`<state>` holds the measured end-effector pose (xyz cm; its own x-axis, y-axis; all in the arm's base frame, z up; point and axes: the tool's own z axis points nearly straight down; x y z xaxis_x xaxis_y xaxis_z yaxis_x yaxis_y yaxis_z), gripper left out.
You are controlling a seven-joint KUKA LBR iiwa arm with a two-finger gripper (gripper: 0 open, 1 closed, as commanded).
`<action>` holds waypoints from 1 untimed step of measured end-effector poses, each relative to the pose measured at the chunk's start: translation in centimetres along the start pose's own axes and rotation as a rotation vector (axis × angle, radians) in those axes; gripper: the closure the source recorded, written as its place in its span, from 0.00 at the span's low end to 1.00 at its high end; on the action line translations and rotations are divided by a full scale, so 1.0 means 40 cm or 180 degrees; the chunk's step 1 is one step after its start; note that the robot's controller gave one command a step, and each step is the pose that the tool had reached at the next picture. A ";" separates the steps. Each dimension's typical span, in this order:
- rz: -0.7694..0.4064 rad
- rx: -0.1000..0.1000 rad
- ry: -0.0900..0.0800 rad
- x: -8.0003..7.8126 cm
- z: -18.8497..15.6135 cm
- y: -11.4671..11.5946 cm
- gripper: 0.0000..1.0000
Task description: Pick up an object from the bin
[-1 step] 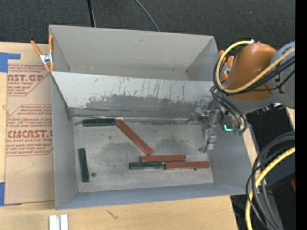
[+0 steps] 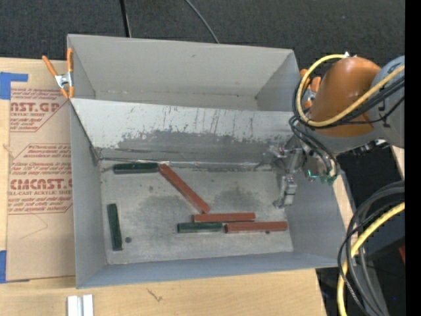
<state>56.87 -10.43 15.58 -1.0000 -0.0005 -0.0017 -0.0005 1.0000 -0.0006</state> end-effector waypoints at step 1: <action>-0.0090 0.0004 -0.0019 0.068 0.122 0.035 0.00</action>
Offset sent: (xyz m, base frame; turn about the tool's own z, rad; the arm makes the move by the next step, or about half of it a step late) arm -0.0222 0.0384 -0.0858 0.0788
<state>54.14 -9.02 10.68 -0.9996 -0.0287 -0.0077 -0.0287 0.9996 -0.0021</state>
